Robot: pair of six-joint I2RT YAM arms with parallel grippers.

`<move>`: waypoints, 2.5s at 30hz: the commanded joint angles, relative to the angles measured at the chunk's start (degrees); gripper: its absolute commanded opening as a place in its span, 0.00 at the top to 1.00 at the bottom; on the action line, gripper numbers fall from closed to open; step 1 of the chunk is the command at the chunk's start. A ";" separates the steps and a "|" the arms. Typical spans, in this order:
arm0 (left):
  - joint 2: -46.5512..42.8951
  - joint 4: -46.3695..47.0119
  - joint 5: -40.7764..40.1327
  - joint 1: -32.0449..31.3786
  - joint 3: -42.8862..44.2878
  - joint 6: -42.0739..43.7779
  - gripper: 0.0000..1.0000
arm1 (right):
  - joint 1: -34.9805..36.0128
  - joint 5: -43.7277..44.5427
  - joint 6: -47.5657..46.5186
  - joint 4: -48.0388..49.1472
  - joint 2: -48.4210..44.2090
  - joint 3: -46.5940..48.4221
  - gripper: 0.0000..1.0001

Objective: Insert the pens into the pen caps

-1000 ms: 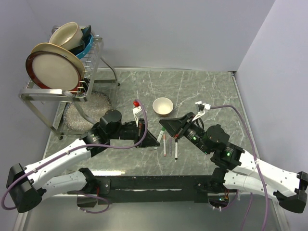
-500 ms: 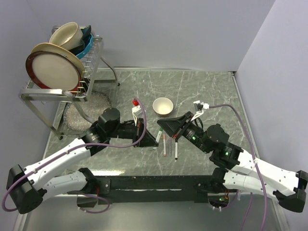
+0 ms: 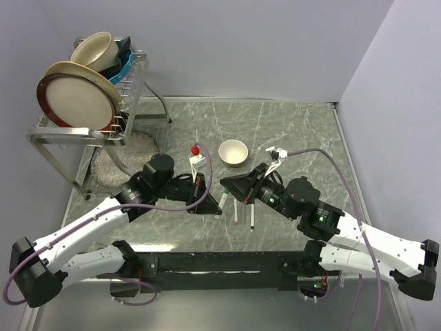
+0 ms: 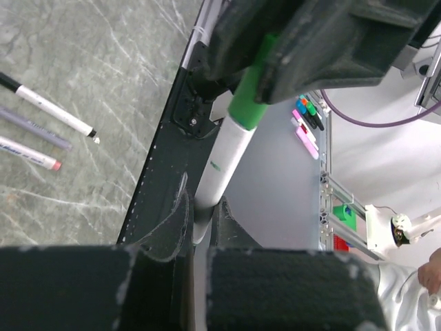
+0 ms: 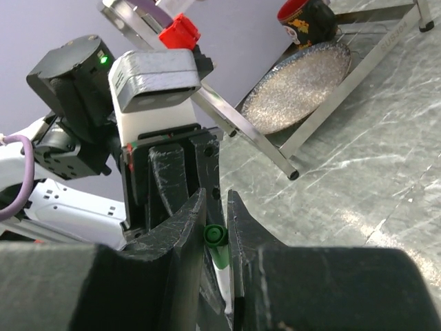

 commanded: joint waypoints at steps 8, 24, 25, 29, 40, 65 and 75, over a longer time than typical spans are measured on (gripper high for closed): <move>-0.90 29.23 -12.37 9.40 7.75 -7.87 0.99 | 11.19 -26.79 1.50 -6.89 4.84 -8.12 1.00; -5.02 26.77 -13.51 10.28 5.56 -7.43 0.99 | 11.72 -16.37 7.39 -18.29 8.10 2.07 1.00; -5.81 25.99 -13.34 10.28 4.60 -7.43 0.99 | 11.03 -12.52 7.74 -19.27 7.66 4.34 1.00; -6.17 21.17 -12.81 10.28 4.50 -6.99 0.99 | 8.91 -0.46 9.41 -25.06 7.57 12.51 0.81; -9.59 7.35 -20.01 10.28 3.99 -3.04 0.99 | 9.00 14.67 8.70 -32.72 4.59 24.84 0.16; 23.00 7.26 -38.21 -4.31 -7.01 -25.71 0.96 | 9.00 26.01 14.42 -43.97 -1.13 20.71 0.00; 31.63 9.20 -35.74 -4.58 -5.35 -26.59 0.87 | 9.00 26.01 13.54 -44.59 -2.62 21.23 0.00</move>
